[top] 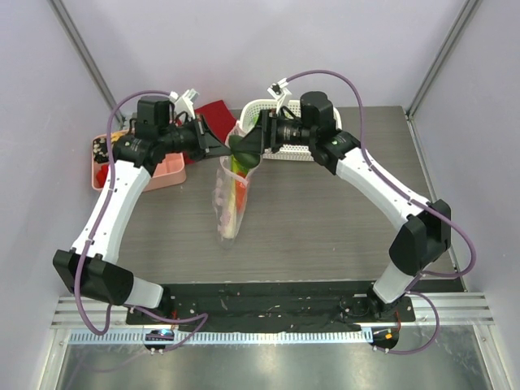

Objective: Place the food in the zip-top bag and seal the zipper
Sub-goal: Place the fake fruit in the zipper food storage bag.

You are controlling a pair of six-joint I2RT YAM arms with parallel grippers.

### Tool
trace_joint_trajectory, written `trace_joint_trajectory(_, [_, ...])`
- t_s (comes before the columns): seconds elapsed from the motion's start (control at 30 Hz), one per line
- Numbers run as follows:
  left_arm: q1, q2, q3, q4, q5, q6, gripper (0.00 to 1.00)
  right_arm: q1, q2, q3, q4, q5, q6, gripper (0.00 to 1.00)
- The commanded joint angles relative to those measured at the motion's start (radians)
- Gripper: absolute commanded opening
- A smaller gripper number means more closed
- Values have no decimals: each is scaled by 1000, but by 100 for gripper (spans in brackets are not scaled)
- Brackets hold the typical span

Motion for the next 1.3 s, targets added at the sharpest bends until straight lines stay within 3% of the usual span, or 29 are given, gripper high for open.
trace_joint_trajectory(0.0, [-2, -37, 7, 108, 27, -21, 0, -3, -63, 43, 10, -65, 39, 79])
trace_joint_trajectory(0.33, [-2, -34, 0, 105, 21, -14, 0, -213, -10, 118, 99, -19, 91, 79])
trace_joint_trajectory(0.47, [-4, -25, -3, 105, 21, -11, 0, -318, 73, 143, 52, 127, -161, 73])
trace_joint_trajectory(0.5, [-2, -25, -3, 103, 21, -12, 0, -338, 91, 147, 10, 221, -264, 72])
trace_joint_trajectory(0.73, [-2, -9, -7, 103, 7, -3, 0, -368, 306, 192, -30, 498, -657, 70])
trace_joint_trajectory(0.93, [-1, -6, -24, 95, 0, 9, 0, -375, 487, 282, 39, 594, -775, 68])
trace_joint_trajectory(1.27, [7, 12, -33, 62, 7, 37, 0, -375, 605, 260, 272, 690, -898, 70])
